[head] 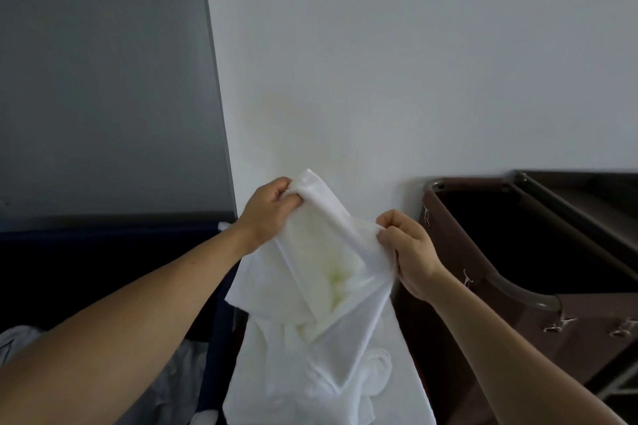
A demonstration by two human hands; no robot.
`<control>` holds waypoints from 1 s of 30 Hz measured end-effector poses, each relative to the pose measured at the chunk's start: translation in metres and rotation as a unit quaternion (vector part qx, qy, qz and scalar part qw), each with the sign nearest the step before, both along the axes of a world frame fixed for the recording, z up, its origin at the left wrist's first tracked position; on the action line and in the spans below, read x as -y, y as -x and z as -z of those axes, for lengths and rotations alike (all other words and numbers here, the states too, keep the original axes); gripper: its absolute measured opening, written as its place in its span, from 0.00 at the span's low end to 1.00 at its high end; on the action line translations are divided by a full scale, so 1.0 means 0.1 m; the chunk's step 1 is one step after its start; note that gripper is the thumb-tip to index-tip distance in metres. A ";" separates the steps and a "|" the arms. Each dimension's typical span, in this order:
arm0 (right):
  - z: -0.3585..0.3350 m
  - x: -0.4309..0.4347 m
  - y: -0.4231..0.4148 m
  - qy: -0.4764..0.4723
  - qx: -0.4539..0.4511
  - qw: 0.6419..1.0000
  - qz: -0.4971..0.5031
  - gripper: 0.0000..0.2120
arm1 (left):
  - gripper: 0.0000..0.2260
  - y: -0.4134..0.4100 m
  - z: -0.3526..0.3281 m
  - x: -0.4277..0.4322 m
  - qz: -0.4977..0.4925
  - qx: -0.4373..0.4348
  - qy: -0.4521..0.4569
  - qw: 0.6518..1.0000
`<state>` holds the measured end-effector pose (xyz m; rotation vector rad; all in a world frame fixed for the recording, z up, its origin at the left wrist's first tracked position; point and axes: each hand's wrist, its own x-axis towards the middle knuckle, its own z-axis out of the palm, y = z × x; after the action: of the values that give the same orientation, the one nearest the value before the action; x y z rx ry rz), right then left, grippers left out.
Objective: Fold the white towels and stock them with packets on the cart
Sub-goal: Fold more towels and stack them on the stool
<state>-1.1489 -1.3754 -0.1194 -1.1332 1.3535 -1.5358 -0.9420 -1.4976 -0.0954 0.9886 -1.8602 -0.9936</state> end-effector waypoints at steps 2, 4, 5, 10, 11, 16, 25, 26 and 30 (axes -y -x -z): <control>-0.03 -0.01 -0.06 -0.023 -0.064 0.997 -0.023 0.02 | 0.09 0.03 -0.12 -0.03 0.026 -0.021 -0.026 0.999; 0.05 0.00 -0.08 -0.052 -0.163 0.985 -0.008 0.04 | 0.08 0.05 -0.16 -0.06 0.065 -0.022 -0.059 0.996; 0.12 0.00 -0.08 -0.061 -0.199 0.978 0.011 0.05 | 0.08 0.05 -0.14 -0.06 0.072 -0.007 -0.065 0.995; 0.02 0.00 0.04 -0.025 -0.134 0.988 0.067 0.07 | 0.08 0.01 -0.09 -0.03 0.058 0.011 -0.062 0.996; -0.07 0.00 0.07 -0.008 -0.110 0.992 0.061 0.07 | 0.08 0.01 -0.11 -0.02 0.053 0.003 -0.067 0.996; -0.23 -0.01 0.11 -0.025 -0.117 0.992 -0.046 0.07 | 0.08 0.06 -0.15 -0.06 0.063 -0.023 -0.094 0.993; 0.12 0.18 -0.08 -0.065 -0.273 0.960 0.008 0.14 | 0.04 0.22 0.02 -0.17 0.090 -0.006 -0.109 0.990; 0.14 0.20 -0.10 -0.059 -0.288 0.956 0.017 0.13 | 0.04 0.23 0.02 -0.17 0.092 -0.002 -0.106 0.990; 0.07 0.26 -0.13 -0.019 -0.222 0.973 0.059 0.07 | 0.10 0.25 0.07 -0.14 0.118 0.070 -0.024 0.990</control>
<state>-1.1359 -1.4012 -0.1267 -1.4540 1.7640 -1.3781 -0.9667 -1.4833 -0.1028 0.8987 -2.1154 -1.1371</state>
